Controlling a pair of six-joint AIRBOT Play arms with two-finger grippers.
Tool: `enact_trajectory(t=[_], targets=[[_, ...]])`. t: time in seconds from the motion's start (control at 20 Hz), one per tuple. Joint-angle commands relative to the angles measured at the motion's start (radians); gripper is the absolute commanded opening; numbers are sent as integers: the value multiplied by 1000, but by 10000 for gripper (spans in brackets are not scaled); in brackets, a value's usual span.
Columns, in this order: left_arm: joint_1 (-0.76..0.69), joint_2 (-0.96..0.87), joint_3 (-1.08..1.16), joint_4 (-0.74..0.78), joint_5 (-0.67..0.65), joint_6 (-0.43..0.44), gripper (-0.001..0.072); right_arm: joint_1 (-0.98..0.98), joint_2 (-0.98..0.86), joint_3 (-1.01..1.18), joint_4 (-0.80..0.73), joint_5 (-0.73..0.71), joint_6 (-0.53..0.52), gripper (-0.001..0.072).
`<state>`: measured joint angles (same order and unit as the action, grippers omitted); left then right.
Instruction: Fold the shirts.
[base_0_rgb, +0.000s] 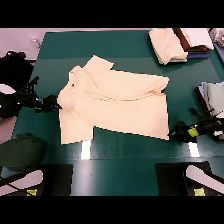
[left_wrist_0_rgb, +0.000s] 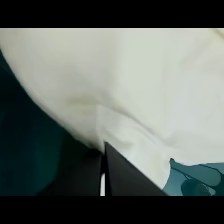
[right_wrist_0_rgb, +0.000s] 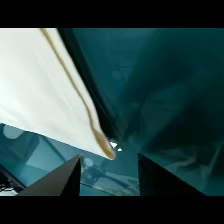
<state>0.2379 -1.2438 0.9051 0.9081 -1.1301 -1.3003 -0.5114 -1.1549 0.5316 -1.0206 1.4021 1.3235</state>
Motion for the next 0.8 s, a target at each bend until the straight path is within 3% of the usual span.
enact_trajectory(t=[0.0, 0.05, 0.15, 0.2, 0.4, 0.75], targets=[[1, 6, 2, -1, -8, 0, 24, 103, -43, -41, 85, -95, -16, 359], [1, 11, 2, 0, -9, 0, 24, 151, -49, -27, 84, -104, -16, 286], [1, 35, 7, -1, -13, 0, 23, 242, -34, 10, 84, -131, -17, 53], [1, 63, 18, 2, -19, 0, 23, 282, -6, 42, 83, -140, -28, 17], [1, 227, 207, 3, -87, -6, 24, 339, 182, 284, 83, -126, -26, 16], [1, 430, 958, 0, -90, -68, 23, 180, 410, 1015, 76, -116, -22, 16]])
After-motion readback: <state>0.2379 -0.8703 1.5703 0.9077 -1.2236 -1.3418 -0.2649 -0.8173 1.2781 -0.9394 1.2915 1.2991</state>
